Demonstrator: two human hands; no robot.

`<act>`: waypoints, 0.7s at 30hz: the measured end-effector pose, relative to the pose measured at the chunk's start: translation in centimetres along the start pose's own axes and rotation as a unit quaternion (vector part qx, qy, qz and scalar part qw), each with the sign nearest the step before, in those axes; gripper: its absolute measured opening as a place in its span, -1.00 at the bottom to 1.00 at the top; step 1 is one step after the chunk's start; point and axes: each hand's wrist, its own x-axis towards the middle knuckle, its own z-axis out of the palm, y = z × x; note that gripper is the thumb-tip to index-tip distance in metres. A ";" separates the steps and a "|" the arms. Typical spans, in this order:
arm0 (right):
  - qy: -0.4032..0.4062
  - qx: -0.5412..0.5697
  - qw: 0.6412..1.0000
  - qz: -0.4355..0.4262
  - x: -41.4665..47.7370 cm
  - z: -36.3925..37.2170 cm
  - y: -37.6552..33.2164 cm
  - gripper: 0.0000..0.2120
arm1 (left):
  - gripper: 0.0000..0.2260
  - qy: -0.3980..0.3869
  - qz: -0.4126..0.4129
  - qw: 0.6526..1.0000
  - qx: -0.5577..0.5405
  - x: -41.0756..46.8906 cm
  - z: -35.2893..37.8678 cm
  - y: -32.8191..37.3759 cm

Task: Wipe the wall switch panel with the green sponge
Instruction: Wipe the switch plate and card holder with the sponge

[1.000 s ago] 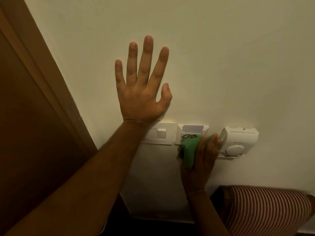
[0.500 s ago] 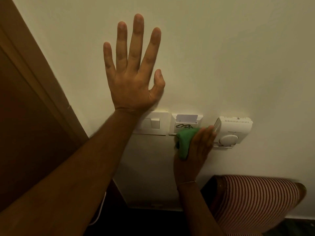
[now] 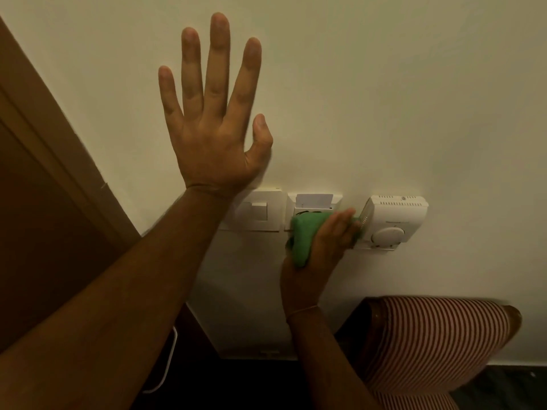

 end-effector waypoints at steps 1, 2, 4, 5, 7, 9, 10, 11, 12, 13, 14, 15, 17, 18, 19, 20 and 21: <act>-0.020 0.005 0.999 -0.030 -0.2 0.4 -0.9 -0.06 | -0.42 -0.002 0.001 1.000 0.000 0.0 0.0 0.0; -0.043 0.002 0.996 -0.072 -0.5 0.7 -1.7 -0.08 | -0.42 -0.002 0.002 1.000 0.001 -0.1 0.0 -0.1; -0.085 -0.026 0.985 -0.148 -1.2 1.1 -2.2 -0.10 | -0.41 0.001 0.003 1.000 0.003 -0.1 0.0 -0.2; -0.098 -0.047 0.979 -0.173 -1.2 1.0 -1.9 -0.10 | -0.41 0.001 0.004 1.000 0.004 -0.1 0.0 -0.3; -0.099 -0.080 0.975 -0.183 -0.7 0.2 -0.6 -0.12 | -0.40 0.003 0.006 1.000 0.009 0.0 0.0 -0.2; -0.063 -0.084 0.987 -0.121 0.1 -0.7 0.5 -0.19 | -0.40 0.004 0.007 1.000 0.011 0.1 0.0 -0.1; -0.039 -0.073 0.994 -0.076 0.5 -0.9 0.7 -0.20 | -0.40 0.002 0.008 1.000 0.010 0.1 -0.1 -0.1; -0.018 -0.052 0.998 -0.035 0.7 -0.9 0.4 -0.18 | -0.40 -0.002 0.009 1.000 0.009 0.0 -0.2 -0.1; -0.003 -0.026 1.000 -0.007 0.7 -0.6 -0.4 -0.15 | -0.40 -0.004 0.011 1.000 0.009 -0.1 -0.2 -0.1; -0.006 0.000 1.000 0.004 0.6 -0.3 -1.4 -0.12 | -0.40 -0.005 0.014 1.000 0.008 -0.1 -0.2 -0.1; -0.023 0.020 1.000 -0.007 0.3 0.2 -2.4 -0.10 | -0.39 -0.005 0.014 1.000 0.006 -0.1 -0.2 -0.2; -0.046 0.029 0.998 -0.045 -0.1 0.6 -3.3 -0.10 | -0.39 -0.005 0.012 1.000 0.005 -0.1 -0.2 -0.2; -0.110 0.015 0.983 -0.147 -1.3 1.3 -4.1 -0.04 | -0.40 -0.004 0.009 1.000 0.004 -0.1 0.0 -0.2; -0.139 -0.002 0.974 -0.181 -1.6 1.3 -4.0 -0.01 | -0.40 -0.006 0.008 1.000 0.001 0.0 0.0 -0.2; -0.151 -0.017 0.969 -0.197 -1.7 1.2 -3.5 0.01 | -0.40 -0.009 0.007 1.000 0.000 0.0 0.0 -0.2; -0.148 -0.026 0.969 -0.198 -1.6 0.9 -2.8 0.01 | -0.40 -0.009 0.005 1.000 0.000 0.0 -0.1 -0.2; -0.132 -0.029 0.973 -0.189 -1.3 0.5 -2.1 -0.02 | -0.40 -0.009 0.005 1.000 0.003 -0.1 -0.2 -0.2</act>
